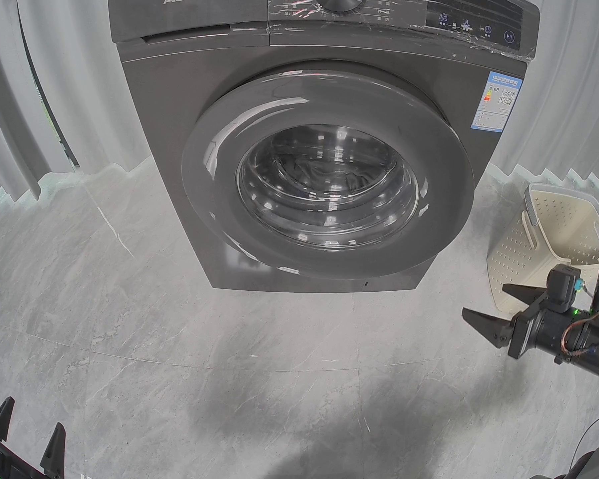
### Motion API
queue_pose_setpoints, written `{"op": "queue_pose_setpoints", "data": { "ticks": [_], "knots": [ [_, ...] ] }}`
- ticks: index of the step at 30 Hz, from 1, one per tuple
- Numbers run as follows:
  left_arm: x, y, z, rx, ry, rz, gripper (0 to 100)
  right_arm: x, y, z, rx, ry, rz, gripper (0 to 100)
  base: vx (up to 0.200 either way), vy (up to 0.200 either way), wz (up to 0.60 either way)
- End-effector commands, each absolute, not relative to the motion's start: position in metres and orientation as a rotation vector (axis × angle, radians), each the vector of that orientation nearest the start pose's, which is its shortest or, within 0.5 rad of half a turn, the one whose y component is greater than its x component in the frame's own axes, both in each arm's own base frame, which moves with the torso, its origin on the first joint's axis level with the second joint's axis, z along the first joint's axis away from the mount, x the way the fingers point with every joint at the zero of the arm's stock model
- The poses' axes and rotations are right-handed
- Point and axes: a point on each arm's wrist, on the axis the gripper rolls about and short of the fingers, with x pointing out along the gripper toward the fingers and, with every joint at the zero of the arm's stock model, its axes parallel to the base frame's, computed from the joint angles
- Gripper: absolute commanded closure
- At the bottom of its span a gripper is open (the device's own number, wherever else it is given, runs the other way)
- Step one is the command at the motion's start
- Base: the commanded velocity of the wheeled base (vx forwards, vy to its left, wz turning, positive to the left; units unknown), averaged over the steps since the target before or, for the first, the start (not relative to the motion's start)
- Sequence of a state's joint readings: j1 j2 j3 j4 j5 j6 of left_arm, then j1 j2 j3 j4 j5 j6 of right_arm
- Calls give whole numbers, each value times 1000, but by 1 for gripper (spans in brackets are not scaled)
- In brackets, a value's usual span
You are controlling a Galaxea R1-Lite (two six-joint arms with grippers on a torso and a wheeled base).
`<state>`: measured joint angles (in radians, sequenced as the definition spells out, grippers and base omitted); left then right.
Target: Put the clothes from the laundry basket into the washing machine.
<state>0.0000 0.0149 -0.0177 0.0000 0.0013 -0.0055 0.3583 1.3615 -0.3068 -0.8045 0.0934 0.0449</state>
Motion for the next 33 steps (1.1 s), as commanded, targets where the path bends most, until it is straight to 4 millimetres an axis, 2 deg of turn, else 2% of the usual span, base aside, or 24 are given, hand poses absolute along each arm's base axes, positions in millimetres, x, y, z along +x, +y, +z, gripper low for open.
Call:
{"op": "queue_pose_setpoints", "data": {
  "ticks": [1, 15, 24, 33],
  "knots": [
    [-23, 0, 76, -6, 3, 2, 0, 164, 81, 159, 36, 233, 526, 0, 200, 0, 0],
    [-23, 0, 76, -5, 3, 2, 0, 188, 96, 187, 96, 135, 551, 0, 200, 0, 0],
    [-23, 0, 76, -6, 3, 2, 0, 200, 102, 205, 113, 71, 555, 0, 0, 0, 0],
    [-23, 0, 76, -6, 3, 2, 0, 197, 102, 204, 115, 47, 554, 0, 0, 0, 0]
  ]
}}
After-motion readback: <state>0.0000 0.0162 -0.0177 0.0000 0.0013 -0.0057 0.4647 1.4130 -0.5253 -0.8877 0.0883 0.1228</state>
